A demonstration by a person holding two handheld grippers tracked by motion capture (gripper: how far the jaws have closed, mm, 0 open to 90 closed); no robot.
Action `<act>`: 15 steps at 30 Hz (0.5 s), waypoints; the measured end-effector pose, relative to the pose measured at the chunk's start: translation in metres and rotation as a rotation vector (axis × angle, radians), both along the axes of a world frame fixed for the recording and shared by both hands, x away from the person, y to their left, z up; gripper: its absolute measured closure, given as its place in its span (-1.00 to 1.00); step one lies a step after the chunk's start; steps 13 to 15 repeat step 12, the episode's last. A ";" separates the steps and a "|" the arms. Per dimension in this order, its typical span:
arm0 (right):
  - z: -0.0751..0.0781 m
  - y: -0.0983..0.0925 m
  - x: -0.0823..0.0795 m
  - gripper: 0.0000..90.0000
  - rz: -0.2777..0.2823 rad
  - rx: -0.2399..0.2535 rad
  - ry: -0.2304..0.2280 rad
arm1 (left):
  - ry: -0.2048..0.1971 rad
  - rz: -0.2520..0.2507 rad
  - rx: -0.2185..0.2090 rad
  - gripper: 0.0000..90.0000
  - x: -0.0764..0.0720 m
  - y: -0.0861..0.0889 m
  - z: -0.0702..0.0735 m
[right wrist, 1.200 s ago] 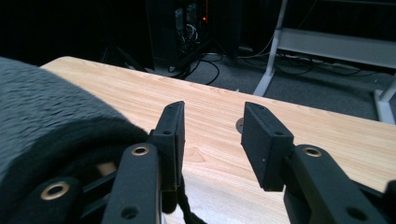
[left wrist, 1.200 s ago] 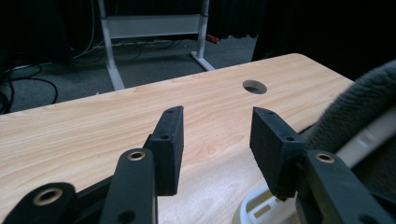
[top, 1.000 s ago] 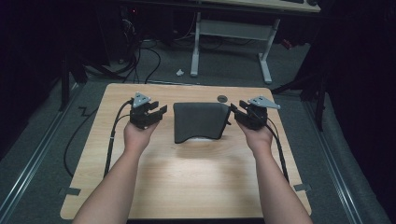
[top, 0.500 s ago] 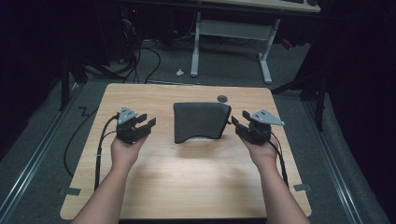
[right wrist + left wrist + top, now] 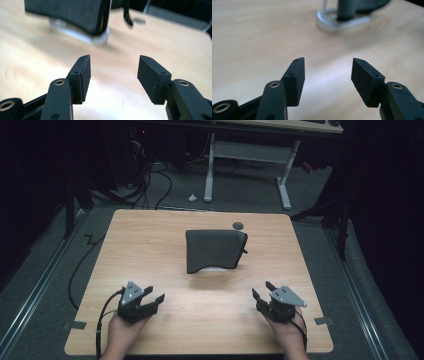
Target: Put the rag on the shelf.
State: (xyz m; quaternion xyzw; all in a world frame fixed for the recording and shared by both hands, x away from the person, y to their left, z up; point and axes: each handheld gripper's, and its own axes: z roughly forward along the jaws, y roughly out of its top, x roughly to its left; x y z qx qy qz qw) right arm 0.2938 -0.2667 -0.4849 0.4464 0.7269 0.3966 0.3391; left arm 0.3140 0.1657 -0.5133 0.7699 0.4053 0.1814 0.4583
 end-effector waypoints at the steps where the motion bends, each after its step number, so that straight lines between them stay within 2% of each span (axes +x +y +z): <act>1: -0.008 -0.002 -0.009 -0.01 -0.017 -0.005 0.011 | 0.007 -0.008 0.010 -0.02 -0.005 0.000 -0.004; 3: -0.022 -0.007 -0.026 0.06 -0.043 0.003 -0.013 | 0.062 -0.027 0.013 0.01 -0.012 -0.001 -0.008; 4: -0.028 -0.010 -0.031 0.04 -0.041 0.002 0.013 | 0.058 -0.035 0.012 -0.01 -0.012 -0.003 -0.006; 5: -0.028 -0.013 -0.031 0.03 -0.035 0.015 0.039 | 0.044 -0.034 0.018 -0.01 -0.013 -0.004 -0.005; 9: -0.028 -0.020 -0.030 0.04 -0.060 0.027 0.035 | 0.051 -0.041 0.012 -0.01 -0.008 -0.008 -0.007; 15: -0.030 -0.018 -0.028 0.04 -0.054 0.027 0.036 | 0.049 -0.050 0.016 -0.01 -0.008 -0.010 -0.008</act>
